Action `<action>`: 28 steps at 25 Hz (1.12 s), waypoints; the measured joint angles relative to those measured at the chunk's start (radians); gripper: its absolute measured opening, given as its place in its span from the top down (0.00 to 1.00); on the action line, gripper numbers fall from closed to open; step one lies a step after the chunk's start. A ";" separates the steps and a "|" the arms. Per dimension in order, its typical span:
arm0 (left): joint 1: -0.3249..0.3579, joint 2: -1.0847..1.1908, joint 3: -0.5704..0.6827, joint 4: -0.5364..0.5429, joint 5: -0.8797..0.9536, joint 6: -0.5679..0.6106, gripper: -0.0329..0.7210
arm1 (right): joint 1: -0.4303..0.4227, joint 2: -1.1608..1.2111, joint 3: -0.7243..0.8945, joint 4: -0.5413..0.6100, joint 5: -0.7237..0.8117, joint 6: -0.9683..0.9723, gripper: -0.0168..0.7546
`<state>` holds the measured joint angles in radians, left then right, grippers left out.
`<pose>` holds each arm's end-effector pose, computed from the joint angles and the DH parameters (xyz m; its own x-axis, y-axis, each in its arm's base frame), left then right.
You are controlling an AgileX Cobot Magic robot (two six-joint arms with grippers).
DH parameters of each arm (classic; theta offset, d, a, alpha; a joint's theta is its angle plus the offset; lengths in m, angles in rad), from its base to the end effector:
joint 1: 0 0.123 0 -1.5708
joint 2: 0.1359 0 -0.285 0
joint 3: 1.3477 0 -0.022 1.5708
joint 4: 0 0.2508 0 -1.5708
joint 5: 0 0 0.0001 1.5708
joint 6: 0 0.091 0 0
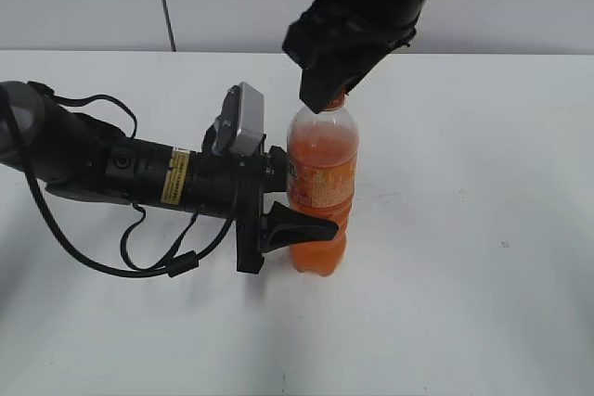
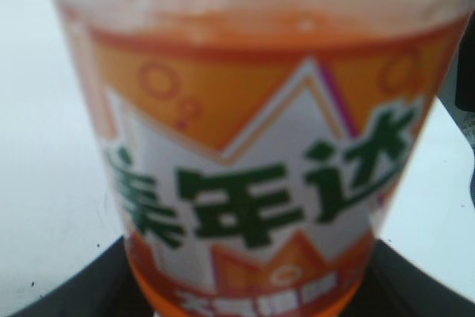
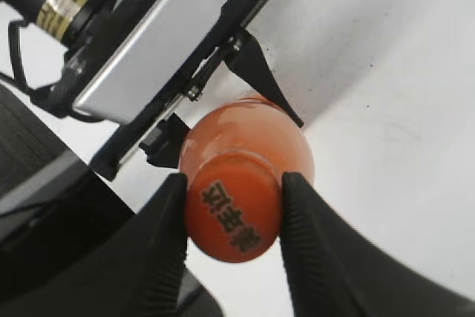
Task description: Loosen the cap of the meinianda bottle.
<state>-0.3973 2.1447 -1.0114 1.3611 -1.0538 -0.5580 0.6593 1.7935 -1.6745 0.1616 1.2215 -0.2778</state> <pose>0.3087 -0.2134 0.1024 -0.0263 0.3362 -0.9414 0.9987 0.0500 -0.0100 0.2917 0.2435 0.3185 -0.5898 -0.7325 -0.3400 -0.7927 0.6056 0.0703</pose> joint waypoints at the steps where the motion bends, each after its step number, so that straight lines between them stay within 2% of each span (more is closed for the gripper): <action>1: 0.000 0.000 0.000 -0.001 0.000 0.000 0.43 | 0.000 0.000 -0.001 0.000 0.000 -0.086 0.62; 7: 0.000 0.000 0.000 0.002 0.000 0.002 0.43 | 0.000 0.000 -0.001 -0.012 0.004 -0.681 0.62; 12: -0.001 0.000 0.000 0.002 0.000 0.008 0.43 | 0.000 0.000 -0.003 -0.016 0.012 -0.923 0.62; 17: -0.001 0.000 0.000 -0.002 0.002 0.012 0.43 | 0.001 0.000 -0.004 -0.016 0.014 -1.062 0.61; 23: -0.001 0.000 0.000 -0.005 0.003 0.012 0.43 | 0.001 0.000 -0.004 -0.018 0.014 -1.091 0.60; 26: -0.001 0.000 0.000 -0.008 0.005 0.008 0.43 | 0.001 -0.003 -0.006 -0.024 0.004 -1.065 0.53; 28: -0.001 0.000 0.000 -0.008 0.005 0.005 0.43 | 0.001 -0.015 -0.006 -0.025 0.003 -1.045 0.44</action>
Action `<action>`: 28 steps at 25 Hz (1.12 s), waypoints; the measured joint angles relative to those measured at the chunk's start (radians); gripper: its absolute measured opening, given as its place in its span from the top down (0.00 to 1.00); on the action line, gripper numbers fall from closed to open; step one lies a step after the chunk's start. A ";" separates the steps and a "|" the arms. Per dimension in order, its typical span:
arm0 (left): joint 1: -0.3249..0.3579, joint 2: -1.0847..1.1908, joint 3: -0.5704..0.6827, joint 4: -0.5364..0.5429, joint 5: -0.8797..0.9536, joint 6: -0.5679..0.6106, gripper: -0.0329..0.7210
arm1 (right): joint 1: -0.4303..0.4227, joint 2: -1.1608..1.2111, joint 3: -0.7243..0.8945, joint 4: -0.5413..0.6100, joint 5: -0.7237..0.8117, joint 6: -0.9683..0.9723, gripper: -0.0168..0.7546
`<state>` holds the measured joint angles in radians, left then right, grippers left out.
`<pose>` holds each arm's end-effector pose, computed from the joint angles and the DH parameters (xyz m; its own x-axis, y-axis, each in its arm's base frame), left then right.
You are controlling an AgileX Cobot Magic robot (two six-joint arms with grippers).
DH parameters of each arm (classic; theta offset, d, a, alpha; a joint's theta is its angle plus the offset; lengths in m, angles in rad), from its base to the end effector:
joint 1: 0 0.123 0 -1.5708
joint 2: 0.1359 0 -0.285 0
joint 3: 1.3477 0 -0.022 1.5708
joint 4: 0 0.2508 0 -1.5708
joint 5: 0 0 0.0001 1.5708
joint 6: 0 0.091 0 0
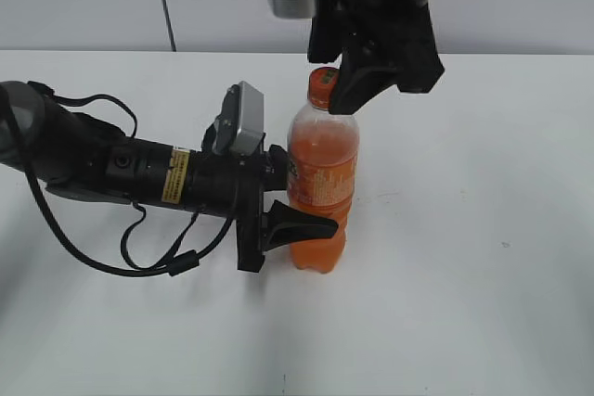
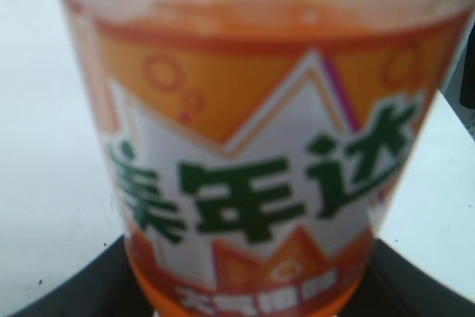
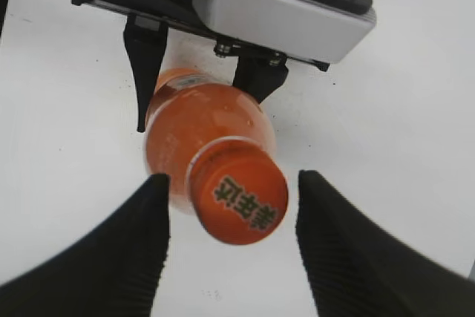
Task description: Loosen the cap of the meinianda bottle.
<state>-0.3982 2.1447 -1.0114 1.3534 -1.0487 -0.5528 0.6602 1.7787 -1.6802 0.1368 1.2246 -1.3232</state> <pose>0.3093 -0.2136 0.1023 -0.0246 0.3371 -0.9411 0.9984 0.0565 -0.0059 0.2906 0.2404 0.3253 0.3981 -0.8925 -0.2120 -0.8993 -0.3341 -0.2822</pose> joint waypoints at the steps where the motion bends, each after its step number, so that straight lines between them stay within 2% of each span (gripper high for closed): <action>1: 0.000 0.000 0.000 0.000 0.000 0.000 0.43 | 0.000 -0.010 0.000 0.008 0.000 0.015 0.40; 3: 0.000 0.000 0.000 0.000 0.001 0.000 0.43 | 0.000 -0.038 0.000 0.031 0.000 0.049 0.35; 7: 0.000 0.000 0.000 0.000 0.001 0.000 0.43 | 0.000 -0.085 -0.001 0.057 0.000 0.219 0.32; 13: 0.000 0.000 0.000 0.000 0.001 0.000 0.43 | 0.000 -0.103 -0.002 0.014 0.001 1.006 0.31; 16: 0.000 0.000 0.000 0.000 0.001 0.000 0.43 | 0.000 -0.100 -0.002 -0.014 0.001 1.239 0.31; 20: 0.000 0.000 0.000 0.000 0.001 0.000 0.43 | 0.000 -0.068 -0.002 -0.001 0.001 1.309 0.31; 28: 0.000 0.000 0.000 0.000 0.000 0.000 0.43 | 0.000 -0.019 -0.002 -0.009 -0.004 1.323 0.32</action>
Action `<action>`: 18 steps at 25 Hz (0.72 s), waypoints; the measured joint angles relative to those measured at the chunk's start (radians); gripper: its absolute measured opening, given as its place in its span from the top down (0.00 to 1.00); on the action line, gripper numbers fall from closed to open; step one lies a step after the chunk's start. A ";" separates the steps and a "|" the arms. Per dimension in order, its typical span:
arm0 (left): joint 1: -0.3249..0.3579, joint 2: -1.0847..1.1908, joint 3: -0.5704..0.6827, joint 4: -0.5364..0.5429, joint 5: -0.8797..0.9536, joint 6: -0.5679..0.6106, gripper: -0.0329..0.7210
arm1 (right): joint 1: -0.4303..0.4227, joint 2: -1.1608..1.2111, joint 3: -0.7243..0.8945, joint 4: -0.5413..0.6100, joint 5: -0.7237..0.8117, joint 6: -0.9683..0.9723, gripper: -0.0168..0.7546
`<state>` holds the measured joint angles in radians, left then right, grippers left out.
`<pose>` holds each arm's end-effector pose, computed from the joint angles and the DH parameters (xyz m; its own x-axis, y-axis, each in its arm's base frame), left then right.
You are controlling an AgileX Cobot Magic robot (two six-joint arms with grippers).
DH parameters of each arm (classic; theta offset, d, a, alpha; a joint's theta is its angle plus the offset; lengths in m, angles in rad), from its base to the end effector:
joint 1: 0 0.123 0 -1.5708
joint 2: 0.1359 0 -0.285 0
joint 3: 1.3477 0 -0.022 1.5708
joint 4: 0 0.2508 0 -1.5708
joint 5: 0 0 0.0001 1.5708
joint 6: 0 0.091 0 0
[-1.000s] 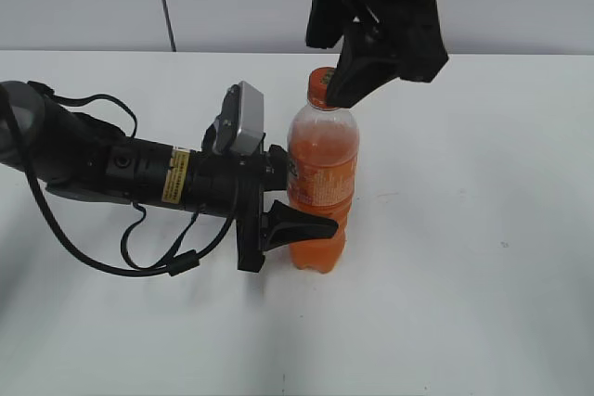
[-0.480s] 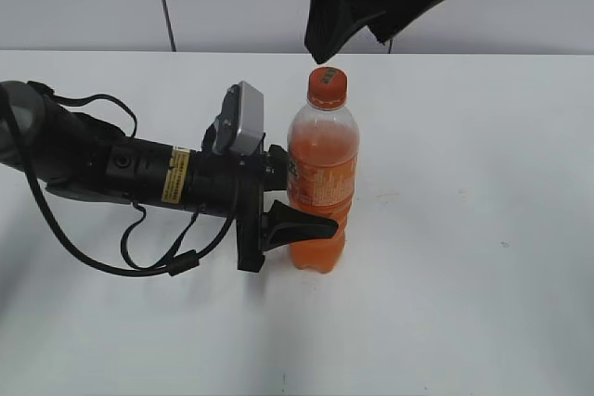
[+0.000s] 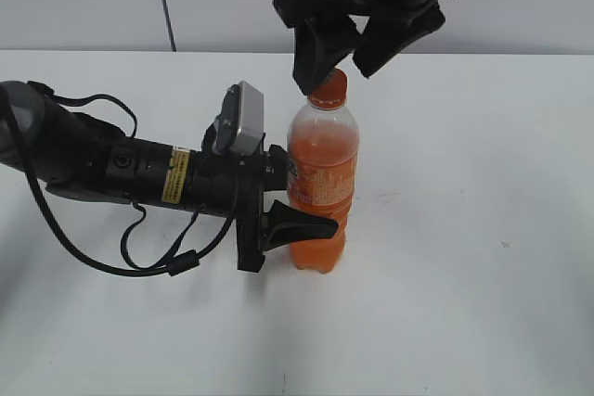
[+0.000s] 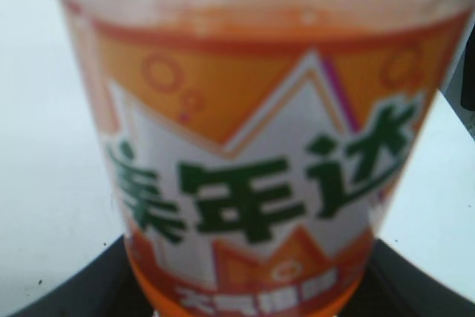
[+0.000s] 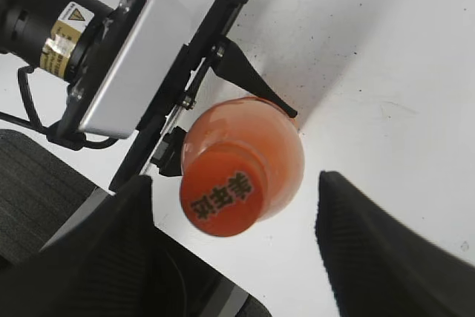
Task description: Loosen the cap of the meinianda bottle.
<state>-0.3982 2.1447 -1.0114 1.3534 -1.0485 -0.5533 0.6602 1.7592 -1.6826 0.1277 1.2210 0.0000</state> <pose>0.3093 -0.2136 0.1023 -0.0252 0.3372 -0.9411 0.9984 0.0568 -0.0063 0.2882 0.2376 0.3333 -0.7659 -0.5394 -0.3499 -0.6093 0.7826 0.1273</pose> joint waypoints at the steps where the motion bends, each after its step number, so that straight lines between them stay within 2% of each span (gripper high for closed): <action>1: 0.000 0.000 0.000 0.000 0.000 0.000 0.43 | 0.000 0.004 0.000 0.000 -0.004 0.000 0.33; 9: 0.000 0.000 0.000 0.000 0.000 0.000 0.43 | 0.000 0.023 0.000 0.000 -0.009 -0.020 0.45; 13: 0.000 0.000 0.000 -0.001 0.001 0.000 0.43 | 0.000 0.023 0.000 0.009 -0.008 -0.087 0.63; 18: 0.000 0.000 0.000 0.000 0.001 -0.001 0.43 | 0.001 0.023 0.000 0.012 -0.008 -0.289 0.63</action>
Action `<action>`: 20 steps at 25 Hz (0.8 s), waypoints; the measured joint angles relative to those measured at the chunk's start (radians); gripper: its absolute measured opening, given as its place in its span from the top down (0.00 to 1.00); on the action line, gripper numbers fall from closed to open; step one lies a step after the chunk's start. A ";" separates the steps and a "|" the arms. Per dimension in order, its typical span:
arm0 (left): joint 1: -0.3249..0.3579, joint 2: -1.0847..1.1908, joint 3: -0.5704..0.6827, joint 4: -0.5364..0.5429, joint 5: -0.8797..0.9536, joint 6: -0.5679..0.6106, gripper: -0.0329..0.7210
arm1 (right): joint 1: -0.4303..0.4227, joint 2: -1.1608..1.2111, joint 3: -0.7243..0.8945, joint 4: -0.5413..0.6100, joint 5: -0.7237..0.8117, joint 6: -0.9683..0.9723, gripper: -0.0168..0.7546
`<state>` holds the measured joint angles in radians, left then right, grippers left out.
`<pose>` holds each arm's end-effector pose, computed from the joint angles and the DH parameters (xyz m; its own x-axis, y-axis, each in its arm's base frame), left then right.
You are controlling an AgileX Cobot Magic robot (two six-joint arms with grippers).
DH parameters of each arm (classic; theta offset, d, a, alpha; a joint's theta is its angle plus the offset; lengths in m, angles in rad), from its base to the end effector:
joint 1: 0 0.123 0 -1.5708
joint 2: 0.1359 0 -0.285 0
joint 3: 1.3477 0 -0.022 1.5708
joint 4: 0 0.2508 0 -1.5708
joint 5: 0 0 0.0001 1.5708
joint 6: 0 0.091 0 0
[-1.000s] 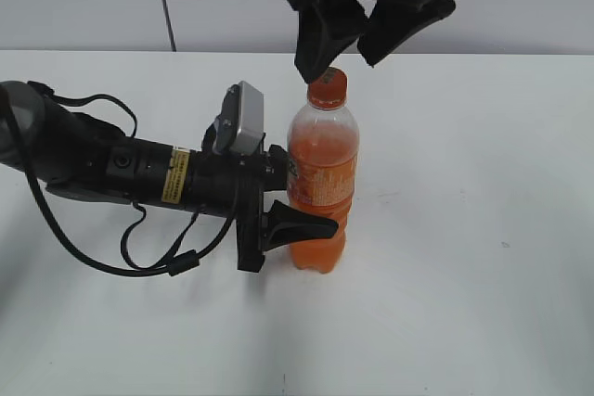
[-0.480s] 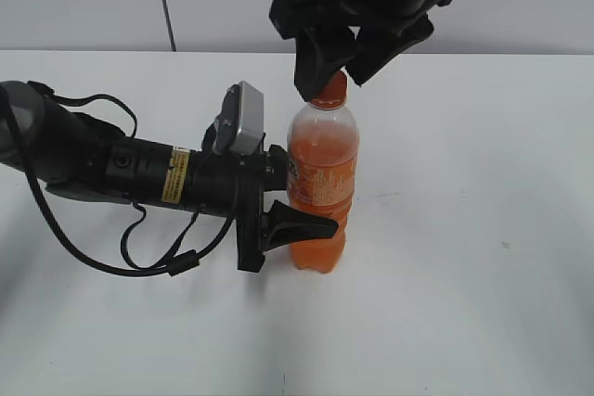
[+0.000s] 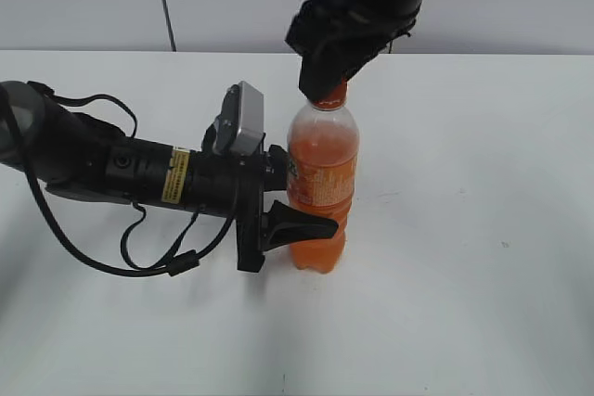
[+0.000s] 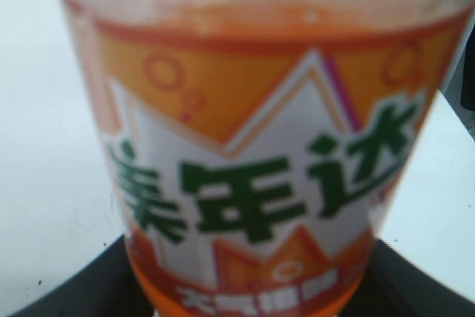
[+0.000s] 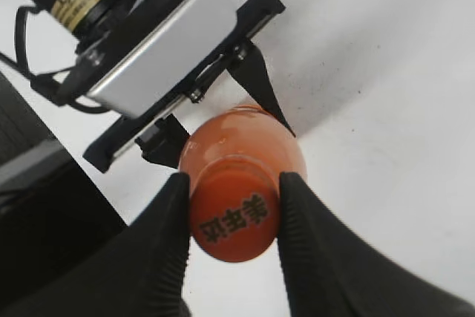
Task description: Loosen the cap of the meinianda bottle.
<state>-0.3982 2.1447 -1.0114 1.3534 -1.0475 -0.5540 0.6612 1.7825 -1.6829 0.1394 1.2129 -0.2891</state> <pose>0.3093 -0.2136 0.1022 -0.0259 0.3380 -0.9408 0.9983 0.0575 -0.0068 0.2918 0.2420 0.3250 -0.5674 -0.7401 -0.3610 -0.8018 0.5964 0.0376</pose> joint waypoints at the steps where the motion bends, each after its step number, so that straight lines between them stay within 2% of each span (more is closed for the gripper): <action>1: 0.000 0.000 0.000 0.000 0.000 0.000 0.43 | 0.000 0.000 0.000 0.002 0.000 -0.080 0.63; 3: 0.000 0.000 0.000 0.001 -0.001 0.000 0.43 | 0.000 0.000 -0.001 0.003 0.000 -0.272 0.63; 7: 0.000 0.000 0.000 0.001 -0.001 0.000 0.43 | 0.000 0.000 -0.003 0.003 0.003 -0.779 0.63; 9: 0.000 0.000 0.000 0.001 -0.001 0.000 0.43 | 0.000 0.000 -0.004 0.001 0.005 -0.951 0.63; 12: 0.000 0.000 0.000 0.001 0.001 0.000 0.43 | 0.000 0.000 -0.004 0.001 0.007 -1.023 0.63; 17: 0.000 0.000 0.000 0.001 0.001 0.000 0.43 | 0.000 0.000 -0.005 -0.001 0.007 -1.036 0.62; 18: 0.000 0.000 0.000 0.001 0.001 0.000 0.43 | 0.000 -0.002 -0.005 -0.001 0.008 -1.027 0.60; 20: 0.000 0.000 0.000 0.000 0.001 0.000 0.43 | 0.000 -0.005 -0.005 -0.002 0.007 -1.001 0.49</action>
<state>-0.3982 2.1447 -1.0114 1.3531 -1.0466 -0.5540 0.6612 1.7770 -1.6884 0.1371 1.2196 -1.2903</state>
